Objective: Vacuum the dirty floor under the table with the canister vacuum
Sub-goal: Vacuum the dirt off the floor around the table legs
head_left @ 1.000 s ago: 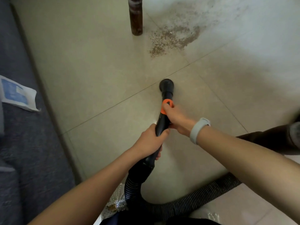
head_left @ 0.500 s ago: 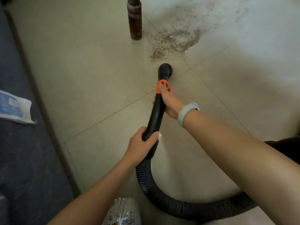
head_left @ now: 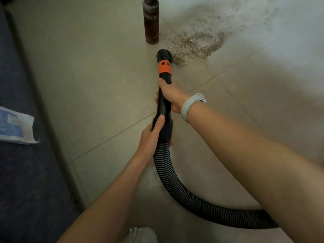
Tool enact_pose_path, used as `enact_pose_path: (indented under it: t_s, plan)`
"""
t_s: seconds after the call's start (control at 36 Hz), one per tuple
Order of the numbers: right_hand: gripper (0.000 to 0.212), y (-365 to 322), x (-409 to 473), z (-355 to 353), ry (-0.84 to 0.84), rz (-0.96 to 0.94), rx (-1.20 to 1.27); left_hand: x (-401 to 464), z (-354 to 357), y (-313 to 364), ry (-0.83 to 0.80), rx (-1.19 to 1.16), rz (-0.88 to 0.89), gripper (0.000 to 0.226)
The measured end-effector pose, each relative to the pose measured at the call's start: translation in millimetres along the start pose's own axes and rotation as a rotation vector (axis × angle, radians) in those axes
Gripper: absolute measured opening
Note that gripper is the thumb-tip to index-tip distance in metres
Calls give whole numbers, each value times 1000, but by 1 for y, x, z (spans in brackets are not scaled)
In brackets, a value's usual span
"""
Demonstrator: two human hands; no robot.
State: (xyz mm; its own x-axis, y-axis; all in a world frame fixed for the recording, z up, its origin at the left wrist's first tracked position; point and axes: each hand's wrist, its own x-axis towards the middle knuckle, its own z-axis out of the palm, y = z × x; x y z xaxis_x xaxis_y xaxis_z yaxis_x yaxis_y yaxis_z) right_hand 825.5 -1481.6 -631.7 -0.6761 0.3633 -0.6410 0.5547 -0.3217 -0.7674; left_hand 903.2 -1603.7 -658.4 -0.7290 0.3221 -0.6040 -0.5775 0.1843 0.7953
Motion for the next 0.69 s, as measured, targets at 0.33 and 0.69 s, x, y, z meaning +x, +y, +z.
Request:
enact_pose_path:
  t_s: [0.33,0.69]
  plan:
    - [34,8,-33,-12,-106,151,212,-21,-8,9,-29,38,-17,55]
    - [33,-31,-24,-13,17,148,10,-17,24,40,51,-89,-53,49]
